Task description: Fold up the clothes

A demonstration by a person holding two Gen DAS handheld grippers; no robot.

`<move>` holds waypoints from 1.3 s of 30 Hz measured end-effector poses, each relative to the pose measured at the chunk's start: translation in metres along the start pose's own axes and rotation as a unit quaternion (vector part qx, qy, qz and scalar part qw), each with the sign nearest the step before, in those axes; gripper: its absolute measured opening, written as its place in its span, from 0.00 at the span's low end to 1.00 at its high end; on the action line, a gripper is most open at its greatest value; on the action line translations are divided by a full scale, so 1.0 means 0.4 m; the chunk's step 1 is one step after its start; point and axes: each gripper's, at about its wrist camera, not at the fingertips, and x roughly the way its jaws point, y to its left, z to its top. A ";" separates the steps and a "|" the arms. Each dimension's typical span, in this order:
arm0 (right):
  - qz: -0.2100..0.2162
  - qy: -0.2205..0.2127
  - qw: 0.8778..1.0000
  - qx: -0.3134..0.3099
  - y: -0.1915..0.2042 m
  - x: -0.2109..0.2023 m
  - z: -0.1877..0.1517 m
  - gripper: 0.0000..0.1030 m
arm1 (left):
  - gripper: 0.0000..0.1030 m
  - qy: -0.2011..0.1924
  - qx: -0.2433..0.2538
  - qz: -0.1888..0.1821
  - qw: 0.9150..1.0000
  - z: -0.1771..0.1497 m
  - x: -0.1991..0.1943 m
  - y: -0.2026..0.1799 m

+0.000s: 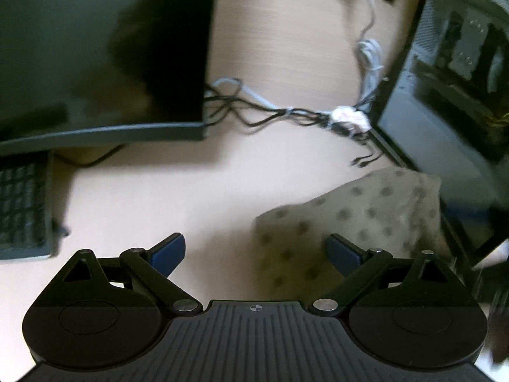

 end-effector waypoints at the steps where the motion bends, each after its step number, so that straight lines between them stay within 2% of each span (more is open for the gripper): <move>1: -0.025 -0.010 1.000 -0.012 0.000 0.013 0.012 0.90 | 0.96 0.001 -0.005 0.006 1.000 -0.008 -0.008 0.009; 4: -0.106 0.024 0.990 -0.088 0.021 0.135 0.015 0.94 | 0.96 0.009 0.010 0.019 1.000 -0.019 0.012 -0.006; 6: -0.137 0.062 0.982 -0.115 0.023 0.211 -0.013 0.94 | 0.96 0.007 0.017 0.017 1.000 -0.018 0.015 -0.017; 8: -0.139 0.072 0.982 -0.102 0.016 0.226 -0.023 0.94 | 0.96 0.002 0.027 0.018 0.999 -0.015 0.012 -0.030; 11: -0.152 0.063 0.981 -0.103 0.010 0.199 -0.019 0.94 | 0.96 0.000 0.037 0.025 0.999 -0.019 0.010 -0.037; 14: -0.130 0.040 0.986 -0.092 0.018 0.113 -0.024 0.94 | 0.96 0.003 0.036 0.026 0.999 -0.022 0.013 -0.035; 17: -0.061 0.017 0.996 -0.060 0.029 0.017 -0.039 0.94 | 0.96 0.003 0.041 0.027 0.999 -0.023 0.013 -0.039; 21: 0.003 0.042 0.997 -0.070 0.063 -0.028 -0.112 0.99 | 0.96 0.003 0.042 0.032 0.999 -0.025 0.010 -0.045; 24: -0.026 0.057 0.994 -0.086 0.079 -0.015 -0.162 1.00 | 0.96 0.005 0.045 0.028 0.999 -0.028 0.004 -0.050; 26: -0.025 0.057 0.996 -0.066 0.068 -0.017 -0.164 1.00 | 0.96 0.005 0.049 0.029 0.998 -0.032 -0.003 -0.054; 29: -0.031 0.051 0.995 -0.078 0.075 -0.023 -0.165 1.00 | 0.96 0.007 0.050 0.024 0.998 -0.042 -0.016 -0.053; 31: -0.035 0.041 0.994 -0.091 0.076 -0.035 -0.163 1.00 | 0.96 0.015 0.043 0.007 0.999 -0.058 -0.036 -0.040; 33: -0.027 0.027 0.994 -0.101 0.078 -0.061 -0.161 0.98 | 0.96 0.035 0.018 -0.037 0.999 -0.089 -0.061 -0.012; 34: -0.019 0.021 0.994 -0.107 0.079 -0.073 -0.161 0.98 | 0.96 0.053 -0.013 -0.071 0.996 -0.109 -0.070 0.007; 35: -0.010 0.016 0.993 -0.113 0.080 -0.084 -0.160 0.97 | 0.96 0.071 -0.045 -0.104 0.991 -0.129 -0.079 0.026; 37: 0.000 0.009 0.992 -0.124 0.085 -0.098 -0.161 0.96 | 0.96 0.113 -0.126 -0.164 0.972 -0.181 -0.078 0.057; 38: 0.003 0.007 0.992 -0.127 0.088 -0.101 -0.160 0.96 | 0.95 0.124 -0.154 -0.185 0.963 -0.200 -0.075 0.064; 39: 0.006 0.005 0.992 -0.128 0.091 -0.105 -0.160 0.96 | 0.94 0.124 -0.168 -0.192 0.959 -0.207 -0.068 0.063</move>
